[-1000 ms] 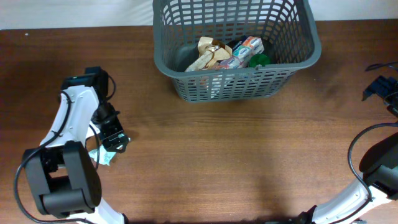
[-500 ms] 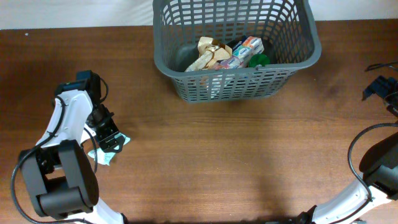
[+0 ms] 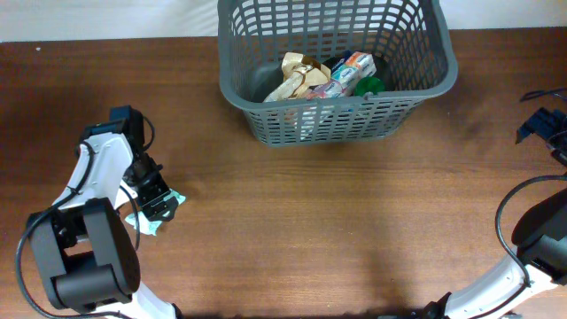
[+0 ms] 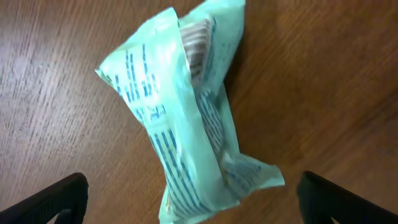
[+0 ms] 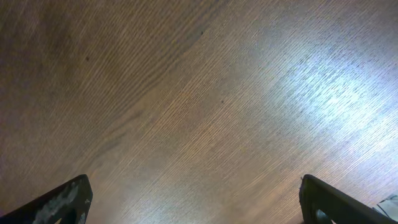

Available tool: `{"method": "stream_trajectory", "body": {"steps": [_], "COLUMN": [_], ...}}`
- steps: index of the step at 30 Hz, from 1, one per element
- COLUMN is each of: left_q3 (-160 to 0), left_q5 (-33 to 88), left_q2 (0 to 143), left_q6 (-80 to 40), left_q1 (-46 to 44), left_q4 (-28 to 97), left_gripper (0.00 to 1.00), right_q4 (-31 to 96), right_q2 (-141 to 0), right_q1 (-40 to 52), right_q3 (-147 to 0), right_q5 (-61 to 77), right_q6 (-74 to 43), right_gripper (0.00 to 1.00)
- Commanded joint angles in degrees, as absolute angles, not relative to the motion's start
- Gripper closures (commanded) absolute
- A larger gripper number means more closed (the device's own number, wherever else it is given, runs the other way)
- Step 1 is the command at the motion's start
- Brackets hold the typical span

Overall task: Pack container
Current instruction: 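Lower the left gripper and close it on the teal packet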

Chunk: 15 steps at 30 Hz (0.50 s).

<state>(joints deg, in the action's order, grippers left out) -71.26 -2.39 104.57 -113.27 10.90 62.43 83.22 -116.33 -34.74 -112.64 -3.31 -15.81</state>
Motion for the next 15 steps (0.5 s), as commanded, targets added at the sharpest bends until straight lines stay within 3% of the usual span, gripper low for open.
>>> {"method": "stream_trajectory", "body": {"steps": [1,15], "left_q3": [-70.3,-68.8], "left_q5": [-3.5,-3.4], "left_q2": [104.2,104.3], "left_q6": [-114.0,-114.1], "left_q1": [11.9,12.3], "left_q4": [62.3,60.8], "left_gripper": [0.01,0.01], "right_q4": [83.1,83.1], "right_q2": [-115.7,-115.7], "right_q1": [-34.5,-34.5], "right_q3": [-112.5,-112.5], "right_q5": [-3.2,-3.2], "right_q6": [-15.5,-15.5], "right_gripper": [0.01,0.01]}}
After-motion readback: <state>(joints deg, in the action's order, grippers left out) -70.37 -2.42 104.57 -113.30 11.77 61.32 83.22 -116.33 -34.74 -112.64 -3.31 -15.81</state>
